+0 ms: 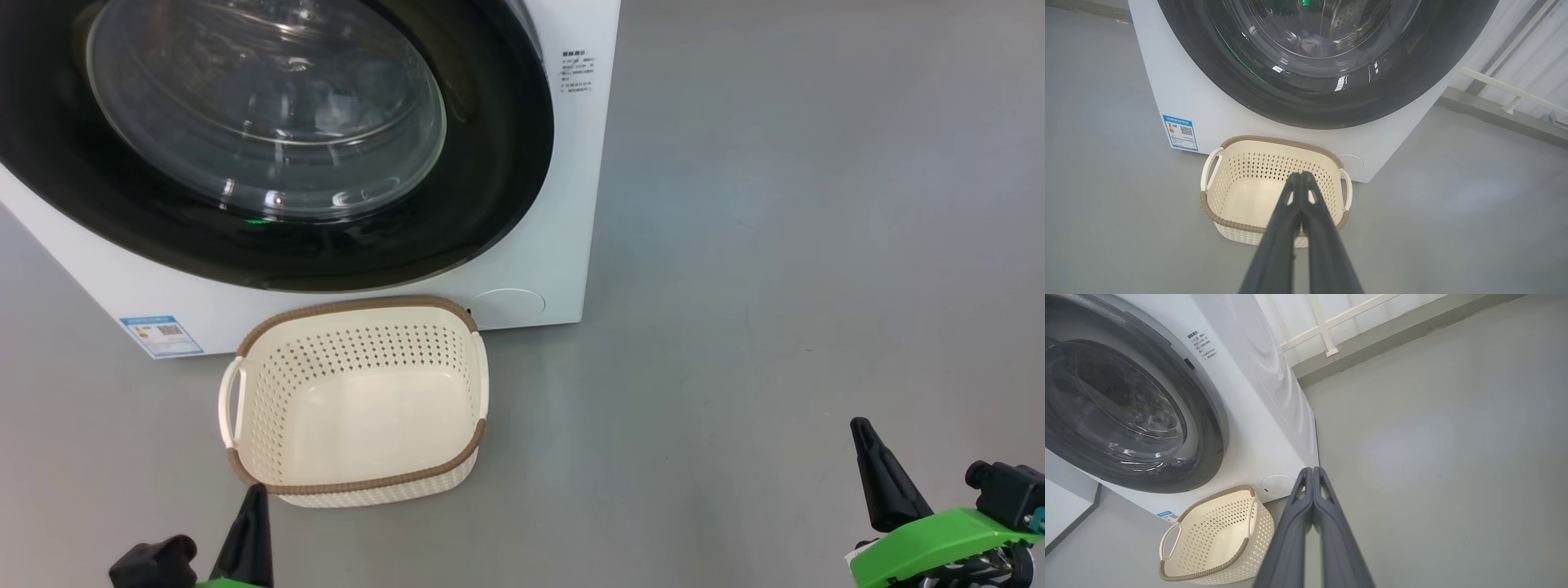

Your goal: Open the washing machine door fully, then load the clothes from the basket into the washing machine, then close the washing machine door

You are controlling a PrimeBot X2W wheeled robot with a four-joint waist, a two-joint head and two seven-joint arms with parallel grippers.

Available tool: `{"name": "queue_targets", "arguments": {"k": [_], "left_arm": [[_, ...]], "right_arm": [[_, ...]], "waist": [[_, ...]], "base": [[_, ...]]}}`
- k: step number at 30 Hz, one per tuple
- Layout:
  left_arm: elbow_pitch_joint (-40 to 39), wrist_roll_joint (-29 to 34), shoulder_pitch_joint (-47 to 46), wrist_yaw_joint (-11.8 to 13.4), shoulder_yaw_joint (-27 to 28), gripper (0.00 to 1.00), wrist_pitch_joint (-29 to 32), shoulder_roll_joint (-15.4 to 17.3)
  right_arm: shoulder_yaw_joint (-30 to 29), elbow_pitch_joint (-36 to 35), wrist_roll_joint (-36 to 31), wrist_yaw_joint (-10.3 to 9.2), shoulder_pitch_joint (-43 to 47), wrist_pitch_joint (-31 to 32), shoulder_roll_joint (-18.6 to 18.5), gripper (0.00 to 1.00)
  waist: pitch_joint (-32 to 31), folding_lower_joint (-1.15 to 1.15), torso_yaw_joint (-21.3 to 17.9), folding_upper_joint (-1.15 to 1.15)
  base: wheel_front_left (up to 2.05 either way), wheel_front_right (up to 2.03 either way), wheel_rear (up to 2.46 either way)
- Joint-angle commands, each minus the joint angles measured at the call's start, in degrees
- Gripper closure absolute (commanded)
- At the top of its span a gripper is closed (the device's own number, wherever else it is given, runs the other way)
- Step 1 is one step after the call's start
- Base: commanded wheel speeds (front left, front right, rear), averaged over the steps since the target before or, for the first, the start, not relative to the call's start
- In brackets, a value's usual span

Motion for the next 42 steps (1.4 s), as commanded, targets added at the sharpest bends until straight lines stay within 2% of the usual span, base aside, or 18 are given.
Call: {"name": "queue_targets", "arguments": {"k": [1, 42], "left_arm": [[-1.44, -1.25, -1.29, 0.00, 0.60, 1.00, 0.16, 0.69], [-2.43, -27.36, -2.55, -0.04, 2.65, 1.00, 7.10, 1.15]], "right_arm": [[-0.76, -1.57, 1.08, 0.01, -0.76, 0.17, -0.61, 1.00], [-3.52, -3.92, 20.91, 0.03, -0.61, 6.92, 3.00, 1.00]], "waist": [[-0.04, -0.01, 0.03, 0.00], [-2.04, -0.02, 1.41, 0.00]], "base": [[0.00, 0.00, 0.00], [0.00, 0.00, 0.00]]}}
